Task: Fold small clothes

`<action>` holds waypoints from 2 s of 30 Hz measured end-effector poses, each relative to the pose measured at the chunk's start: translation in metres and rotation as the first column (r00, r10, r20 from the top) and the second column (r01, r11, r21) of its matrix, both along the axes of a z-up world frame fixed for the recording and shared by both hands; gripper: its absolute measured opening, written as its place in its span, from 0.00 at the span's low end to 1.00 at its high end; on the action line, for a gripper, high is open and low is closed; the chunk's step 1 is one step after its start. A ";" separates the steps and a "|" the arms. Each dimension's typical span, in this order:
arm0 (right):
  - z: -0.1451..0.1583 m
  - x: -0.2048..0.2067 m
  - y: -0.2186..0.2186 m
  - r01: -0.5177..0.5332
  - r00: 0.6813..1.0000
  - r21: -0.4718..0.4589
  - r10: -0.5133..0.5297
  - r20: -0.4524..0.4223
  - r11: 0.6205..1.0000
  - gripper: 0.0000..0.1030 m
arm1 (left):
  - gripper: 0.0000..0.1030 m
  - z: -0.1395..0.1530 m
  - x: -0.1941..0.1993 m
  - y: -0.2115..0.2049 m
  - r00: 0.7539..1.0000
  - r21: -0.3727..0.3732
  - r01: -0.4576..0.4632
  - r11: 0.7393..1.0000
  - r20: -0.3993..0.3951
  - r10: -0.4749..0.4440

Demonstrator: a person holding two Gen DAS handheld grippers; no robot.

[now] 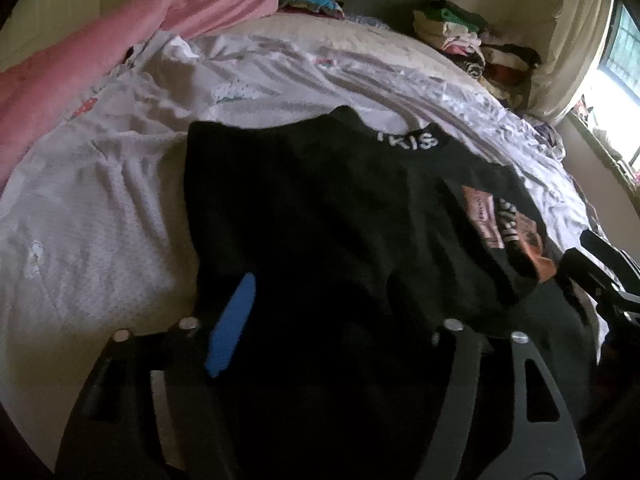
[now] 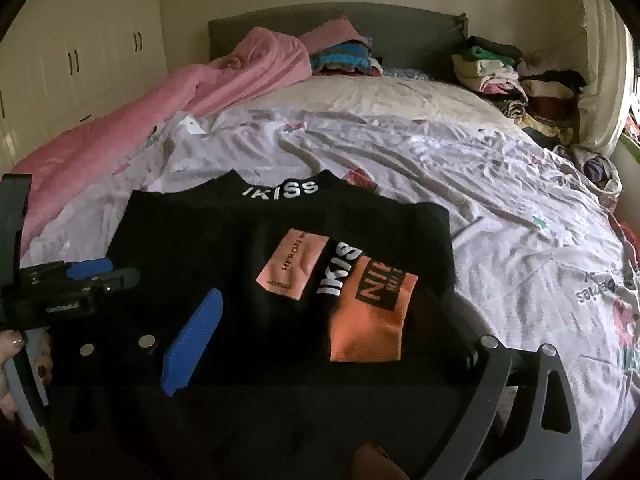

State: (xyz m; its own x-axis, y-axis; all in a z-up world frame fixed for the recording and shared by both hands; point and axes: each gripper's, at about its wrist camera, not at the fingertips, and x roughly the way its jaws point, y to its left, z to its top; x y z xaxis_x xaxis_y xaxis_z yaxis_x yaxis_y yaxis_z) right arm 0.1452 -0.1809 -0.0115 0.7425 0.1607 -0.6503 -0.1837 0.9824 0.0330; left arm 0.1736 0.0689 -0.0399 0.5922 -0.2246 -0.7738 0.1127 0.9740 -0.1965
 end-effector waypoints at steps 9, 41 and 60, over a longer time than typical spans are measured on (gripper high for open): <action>0.016 -0.011 -0.006 0.019 0.999 0.021 -0.020 0.045 1.000 0.95 | 0.85 0.029 -0.014 0.004 0.997 0.009 -0.034 0.999 0.066 0.034; 0.068 -0.057 -0.015 0.016 0.986 0.063 -0.026 0.166 0.998 0.96 | 0.91 0.081 -0.069 0.018 0.980 0.038 -0.086 0.996 0.185 0.077; 0.077 -0.096 -0.029 0.016 0.982 0.047 -0.025 0.189 0.999 0.96 | 0.91 0.087 -0.100 0.026 0.980 0.057 -0.079 0.995 0.188 0.067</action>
